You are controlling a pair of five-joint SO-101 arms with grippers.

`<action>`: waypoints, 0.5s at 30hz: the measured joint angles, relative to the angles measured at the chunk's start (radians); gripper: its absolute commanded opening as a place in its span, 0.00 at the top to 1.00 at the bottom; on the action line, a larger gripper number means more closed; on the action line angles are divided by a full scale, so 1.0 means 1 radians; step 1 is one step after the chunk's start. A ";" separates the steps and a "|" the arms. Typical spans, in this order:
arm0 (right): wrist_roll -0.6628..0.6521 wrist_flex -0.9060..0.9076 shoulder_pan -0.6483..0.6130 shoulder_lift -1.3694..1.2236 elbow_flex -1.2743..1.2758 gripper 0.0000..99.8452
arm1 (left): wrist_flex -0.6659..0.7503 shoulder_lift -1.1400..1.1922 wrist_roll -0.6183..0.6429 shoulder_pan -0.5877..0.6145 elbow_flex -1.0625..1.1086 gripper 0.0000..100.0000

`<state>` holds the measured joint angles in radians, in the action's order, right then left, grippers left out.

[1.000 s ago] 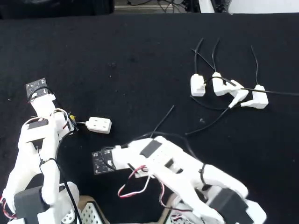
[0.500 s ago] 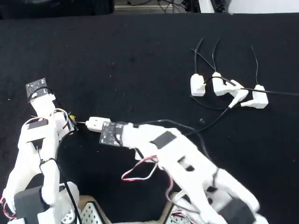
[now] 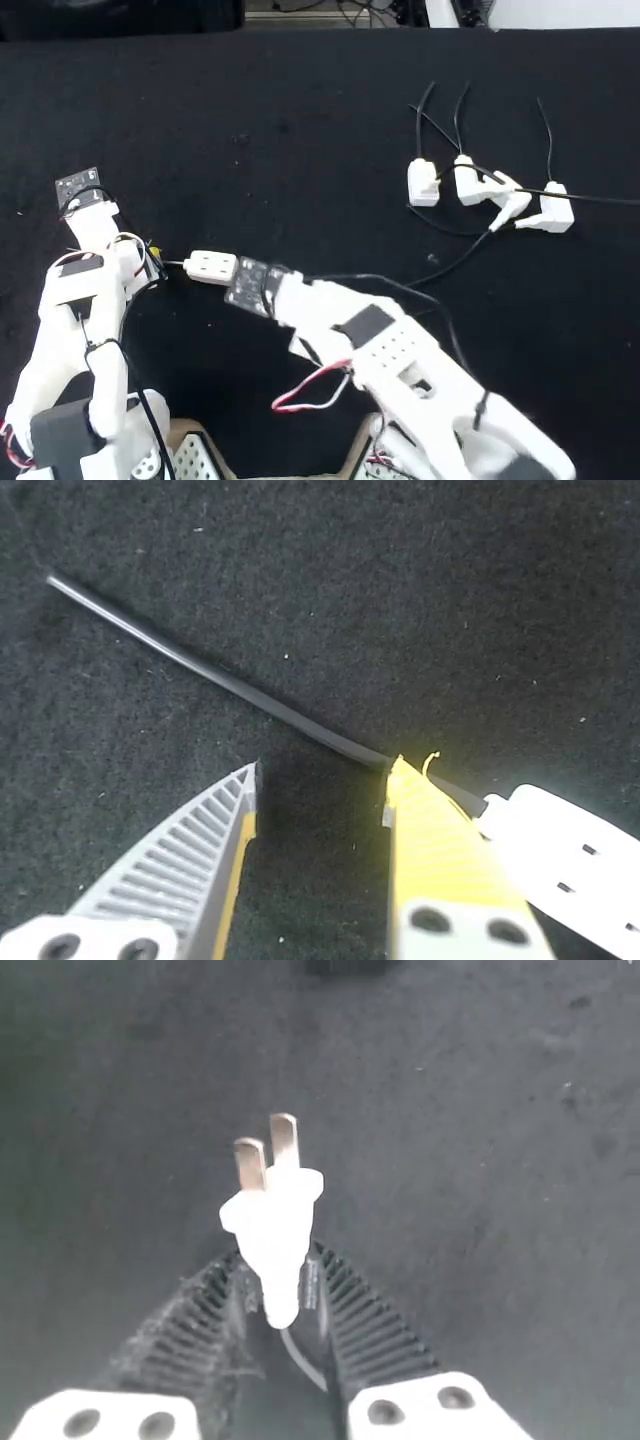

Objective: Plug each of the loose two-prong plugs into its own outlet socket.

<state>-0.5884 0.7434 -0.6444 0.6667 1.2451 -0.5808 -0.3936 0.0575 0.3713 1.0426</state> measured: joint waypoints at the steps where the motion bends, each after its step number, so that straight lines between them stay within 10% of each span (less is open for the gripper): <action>1: 0.008 -0.018 -0.002 -0.040 -0.006 0.99 | 0.000 0.000 0.000 0.000 0.000 0.79; 15: 0.091 -0.055 -0.002 -0.456 -0.281 0.87 | 0.000 0.000 0.000 0.000 0.000 0.79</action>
<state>-0.4979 0.6882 -0.6460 0.2110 0.9643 -0.5808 -0.3936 0.0575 0.3713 1.0426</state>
